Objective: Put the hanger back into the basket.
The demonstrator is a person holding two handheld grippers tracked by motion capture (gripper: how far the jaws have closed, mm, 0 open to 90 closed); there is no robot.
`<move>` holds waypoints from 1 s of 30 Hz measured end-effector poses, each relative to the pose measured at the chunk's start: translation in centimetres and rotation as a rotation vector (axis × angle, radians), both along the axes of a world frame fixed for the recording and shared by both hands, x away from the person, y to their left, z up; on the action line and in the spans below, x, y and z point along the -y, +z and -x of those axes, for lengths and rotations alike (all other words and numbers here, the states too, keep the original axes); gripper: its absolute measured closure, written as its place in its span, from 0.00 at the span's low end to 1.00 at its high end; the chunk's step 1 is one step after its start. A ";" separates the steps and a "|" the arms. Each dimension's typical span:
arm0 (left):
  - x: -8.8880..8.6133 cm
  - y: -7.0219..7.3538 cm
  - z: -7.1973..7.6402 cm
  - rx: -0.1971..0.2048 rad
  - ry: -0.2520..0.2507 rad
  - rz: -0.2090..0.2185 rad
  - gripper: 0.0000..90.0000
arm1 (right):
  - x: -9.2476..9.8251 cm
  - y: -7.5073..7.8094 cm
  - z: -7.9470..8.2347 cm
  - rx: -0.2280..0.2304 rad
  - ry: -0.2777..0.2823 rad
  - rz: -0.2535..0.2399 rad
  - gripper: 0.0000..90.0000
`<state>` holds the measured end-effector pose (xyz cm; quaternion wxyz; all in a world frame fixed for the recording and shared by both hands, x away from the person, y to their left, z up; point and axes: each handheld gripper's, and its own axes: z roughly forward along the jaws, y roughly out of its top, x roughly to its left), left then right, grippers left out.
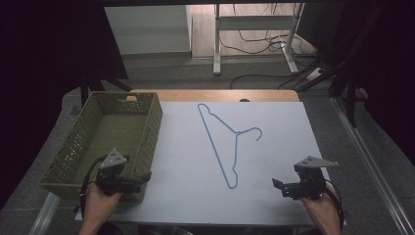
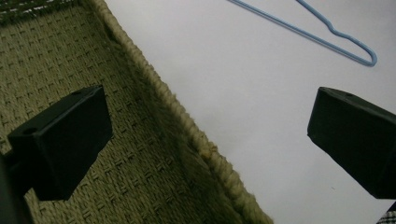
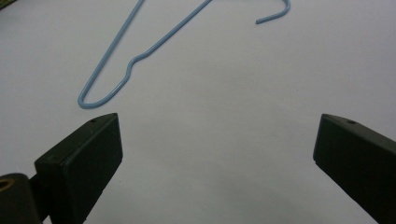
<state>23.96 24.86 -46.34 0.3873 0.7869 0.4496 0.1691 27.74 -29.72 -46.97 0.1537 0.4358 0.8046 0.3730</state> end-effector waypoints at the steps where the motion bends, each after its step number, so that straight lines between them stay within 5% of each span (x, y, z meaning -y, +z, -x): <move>1: 0.0 0.0 0.0 0.000 0.000 0.000 0.00 | 0.0 0.0 0.0 0.000 0.000 0.000 0.01; 20: 0.3 0.1 -0.1 -0.018 -0.003 0.017 0.01 | -0.5 -0.2 0.0 0.004 -0.008 0.024 0.01; 30: 0.8 1.2 0.3 0.012 -0.009 0.021 0.01 | -0.7 0.2 -0.1 0.011 -0.015 0.030 0.00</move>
